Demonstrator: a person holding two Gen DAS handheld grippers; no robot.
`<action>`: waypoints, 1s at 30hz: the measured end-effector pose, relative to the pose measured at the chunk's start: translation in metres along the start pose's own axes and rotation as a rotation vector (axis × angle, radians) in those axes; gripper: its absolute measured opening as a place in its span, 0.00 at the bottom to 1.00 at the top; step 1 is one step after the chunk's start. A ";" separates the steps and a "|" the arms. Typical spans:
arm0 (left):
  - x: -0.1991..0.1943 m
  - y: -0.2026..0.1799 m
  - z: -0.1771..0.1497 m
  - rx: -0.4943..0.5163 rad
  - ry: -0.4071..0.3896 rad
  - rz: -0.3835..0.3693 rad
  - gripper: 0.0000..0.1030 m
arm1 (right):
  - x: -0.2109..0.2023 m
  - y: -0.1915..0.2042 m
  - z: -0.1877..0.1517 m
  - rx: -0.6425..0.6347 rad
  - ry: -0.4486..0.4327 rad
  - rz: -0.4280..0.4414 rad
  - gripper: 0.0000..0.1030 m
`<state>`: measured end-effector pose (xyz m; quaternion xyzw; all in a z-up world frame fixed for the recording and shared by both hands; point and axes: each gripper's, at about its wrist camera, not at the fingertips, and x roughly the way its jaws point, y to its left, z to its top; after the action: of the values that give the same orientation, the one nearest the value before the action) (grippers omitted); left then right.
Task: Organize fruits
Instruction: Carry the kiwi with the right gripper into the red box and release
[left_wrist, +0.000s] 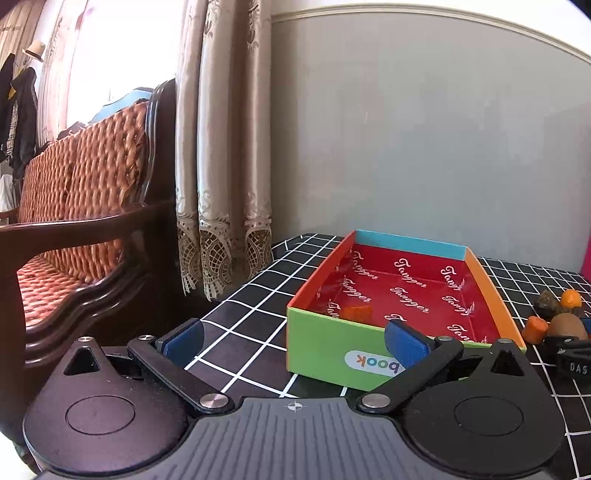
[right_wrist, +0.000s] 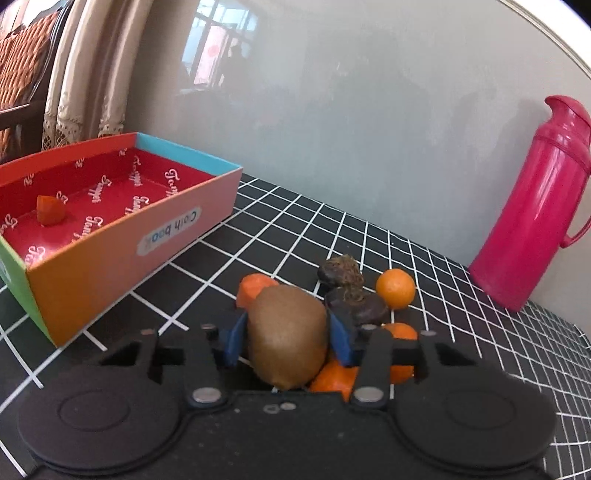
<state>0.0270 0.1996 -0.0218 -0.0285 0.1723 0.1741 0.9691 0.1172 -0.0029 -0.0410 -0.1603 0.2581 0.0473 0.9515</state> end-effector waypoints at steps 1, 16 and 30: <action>-0.001 0.002 0.000 -0.006 0.001 -0.006 1.00 | 0.000 -0.003 0.001 0.020 0.004 0.012 0.44; -0.009 0.022 -0.002 0.003 0.011 0.026 1.00 | -0.046 0.014 0.033 0.099 -0.155 0.142 0.44; -0.017 0.046 -0.005 0.012 0.008 0.057 1.00 | -0.045 0.078 0.053 0.046 -0.169 0.271 0.45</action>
<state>-0.0057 0.2367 -0.0202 -0.0184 0.1781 0.2004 0.9632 0.0898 0.0881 0.0027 -0.0978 0.1972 0.1829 0.9582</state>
